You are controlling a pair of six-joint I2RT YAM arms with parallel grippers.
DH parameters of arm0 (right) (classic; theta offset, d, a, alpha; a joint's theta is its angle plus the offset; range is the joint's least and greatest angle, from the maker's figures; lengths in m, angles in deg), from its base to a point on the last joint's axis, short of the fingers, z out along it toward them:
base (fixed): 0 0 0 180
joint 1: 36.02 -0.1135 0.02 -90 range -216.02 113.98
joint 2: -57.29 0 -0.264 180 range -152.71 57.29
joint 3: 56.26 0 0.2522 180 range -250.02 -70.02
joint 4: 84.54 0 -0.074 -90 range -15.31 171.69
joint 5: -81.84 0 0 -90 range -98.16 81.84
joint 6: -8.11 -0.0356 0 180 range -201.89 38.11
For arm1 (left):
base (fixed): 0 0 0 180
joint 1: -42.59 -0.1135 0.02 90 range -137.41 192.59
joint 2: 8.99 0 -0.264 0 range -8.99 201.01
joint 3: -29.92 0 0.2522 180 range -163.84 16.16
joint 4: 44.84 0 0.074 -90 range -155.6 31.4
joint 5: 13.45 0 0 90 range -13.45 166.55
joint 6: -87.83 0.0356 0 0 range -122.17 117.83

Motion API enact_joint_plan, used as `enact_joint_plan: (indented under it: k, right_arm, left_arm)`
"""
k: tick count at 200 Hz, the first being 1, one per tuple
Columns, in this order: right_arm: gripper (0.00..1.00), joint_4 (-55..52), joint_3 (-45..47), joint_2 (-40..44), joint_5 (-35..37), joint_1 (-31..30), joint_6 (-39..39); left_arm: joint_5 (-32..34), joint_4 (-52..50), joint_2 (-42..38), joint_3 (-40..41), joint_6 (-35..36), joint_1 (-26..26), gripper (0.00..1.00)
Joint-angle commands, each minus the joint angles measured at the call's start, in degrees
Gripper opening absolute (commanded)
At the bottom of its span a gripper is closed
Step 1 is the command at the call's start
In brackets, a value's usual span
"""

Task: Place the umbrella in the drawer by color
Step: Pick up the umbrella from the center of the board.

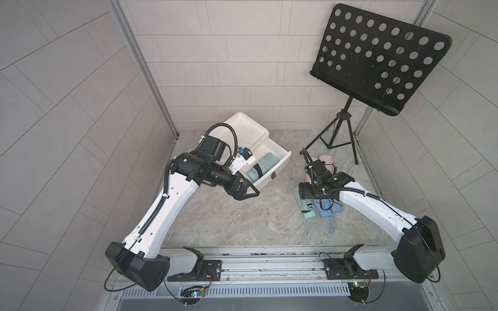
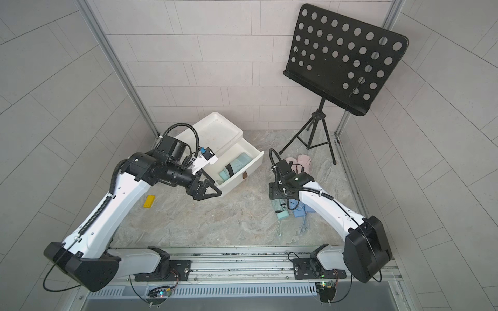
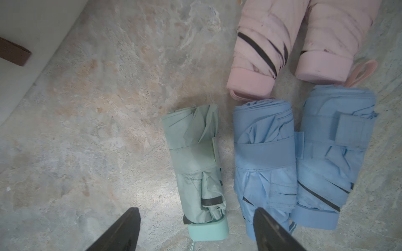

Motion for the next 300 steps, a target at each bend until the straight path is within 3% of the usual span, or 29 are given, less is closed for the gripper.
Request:
enact_joint_plan:
  k: [1,122,231,257,300]
  right_arm:
    - [0.85,-0.9,-1.0,-2.6,1.2,0.3,1.4]
    - [0.87,2.2,-4.6,-15.1,-3.8,2.1,4.4]
    - [0.88,6.4,-2.3,-22.7,-5.1,1.8,3.3]
    - [0.82,7.4,-1.3,-23.0,-4.9,1.8,3.3]
    - [0.59,8.6,0.4,-22.1,-5.0,1.8,2.9]
  left_arm:
    - [-1.0,0.4,-0.8,0.6,1.3,0.2,1.0]
    - [-0.4,1.1,-0.3,0.9,1.0,0.3,1.0]
    - [-0.5,1.4,-0.1,0.8,0.6,0.2,1.0]
    - [-0.5,1.5,0.3,0.6,0.5,0.1,1.0]
    - [-0.3,1.7,-0.1,0.7,0.4,0.2,1.0]
